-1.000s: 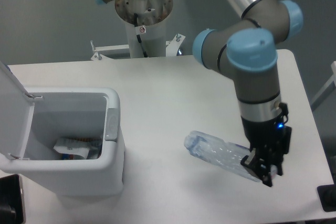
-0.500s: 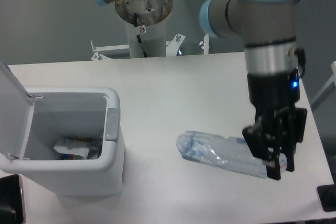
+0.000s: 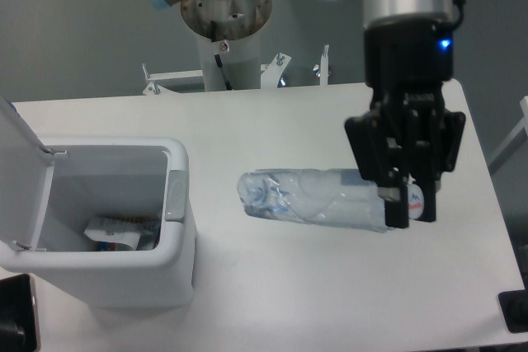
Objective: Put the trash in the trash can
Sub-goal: 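Carry the bottle over the trash can and lower it inside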
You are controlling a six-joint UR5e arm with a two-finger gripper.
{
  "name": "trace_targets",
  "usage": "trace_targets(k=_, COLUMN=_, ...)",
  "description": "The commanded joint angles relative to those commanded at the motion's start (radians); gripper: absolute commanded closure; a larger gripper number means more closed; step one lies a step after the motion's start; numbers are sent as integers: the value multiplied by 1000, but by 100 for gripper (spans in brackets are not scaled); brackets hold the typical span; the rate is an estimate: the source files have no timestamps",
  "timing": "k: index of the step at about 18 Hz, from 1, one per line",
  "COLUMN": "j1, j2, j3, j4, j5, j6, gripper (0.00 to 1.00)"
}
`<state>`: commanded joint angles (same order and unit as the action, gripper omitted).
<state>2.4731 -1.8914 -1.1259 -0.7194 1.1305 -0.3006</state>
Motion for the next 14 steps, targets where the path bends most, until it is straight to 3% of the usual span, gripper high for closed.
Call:
trace_targets(k=5, j1=-126, j2=8, j3=-104, j4=0, j5=-8, j6=-5, gripper=75)
trace_targets(k=14, j1=-191, j2=6, j3=-167, j4=2, j5=-9, j6=1, gripper=75)
